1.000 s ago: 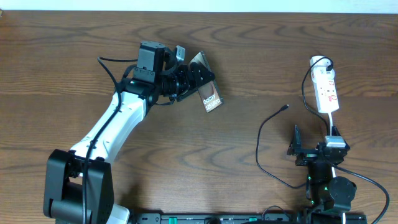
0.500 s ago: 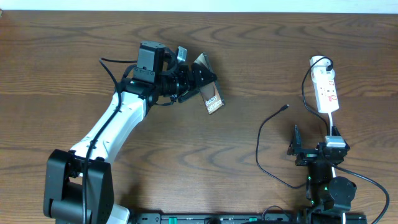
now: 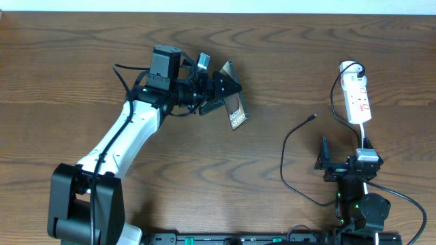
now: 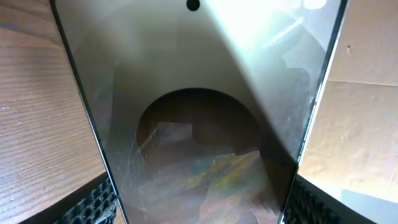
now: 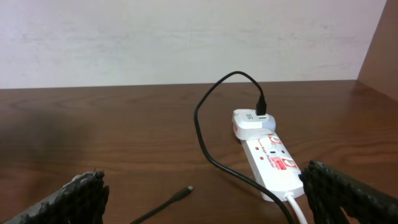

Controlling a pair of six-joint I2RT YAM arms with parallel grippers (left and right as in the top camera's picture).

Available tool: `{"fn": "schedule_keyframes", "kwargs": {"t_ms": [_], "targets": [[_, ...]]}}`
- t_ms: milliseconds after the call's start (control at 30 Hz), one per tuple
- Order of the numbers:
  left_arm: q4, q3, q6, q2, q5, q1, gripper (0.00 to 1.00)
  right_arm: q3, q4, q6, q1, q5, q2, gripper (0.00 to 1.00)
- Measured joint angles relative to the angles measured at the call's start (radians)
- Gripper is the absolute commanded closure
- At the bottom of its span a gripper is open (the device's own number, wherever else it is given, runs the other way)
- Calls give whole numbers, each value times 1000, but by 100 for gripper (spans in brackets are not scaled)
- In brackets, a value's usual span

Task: Plug charger to phone and switch on socket
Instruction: 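Hold the phone upright with the left gripper, adjusting its tilt, then move the right gripper toward the phone and grasp its edge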

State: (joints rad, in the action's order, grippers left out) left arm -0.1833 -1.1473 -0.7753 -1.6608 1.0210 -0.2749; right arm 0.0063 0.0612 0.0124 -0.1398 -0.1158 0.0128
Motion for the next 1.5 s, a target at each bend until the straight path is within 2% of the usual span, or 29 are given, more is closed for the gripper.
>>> {"fn": "schedule_keyframes", "kwargs": {"t_ms": [333, 400, 600, 733, 800, 1033, 1200, 1500], "targets": [[0, 0, -39, 0, 6, 0, 41, 0, -1, -36, 0, -13, 0, 1], [0, 0, -40, 0, 6, 0, 41, 0, -2, -145, 0, -35, 0, 1], [0, 0, -42, 0, 6, 0, 41, 0, -17, -607, 0, -162, 0, 1], [0, 0, -57, 0, 13, 0, 41, 0, -20, -760, 0, -237, 0, 1], [0, 0, -63, 0, 21, 0, 41, 0, -22, -782, 0, -266, 0, 1], [0, 0, -68, 0, 25, 0, 41, 16, 30, -655, 0, -337, 12, 1], [0, 0, -87, 0, 28, 0, 41, 164, 329, -553, 1, -332, 77, 1], [0, 0, -94, 0, 30, 0, 41, 630, 864, -411, 1, -374, 222, 1]]}}
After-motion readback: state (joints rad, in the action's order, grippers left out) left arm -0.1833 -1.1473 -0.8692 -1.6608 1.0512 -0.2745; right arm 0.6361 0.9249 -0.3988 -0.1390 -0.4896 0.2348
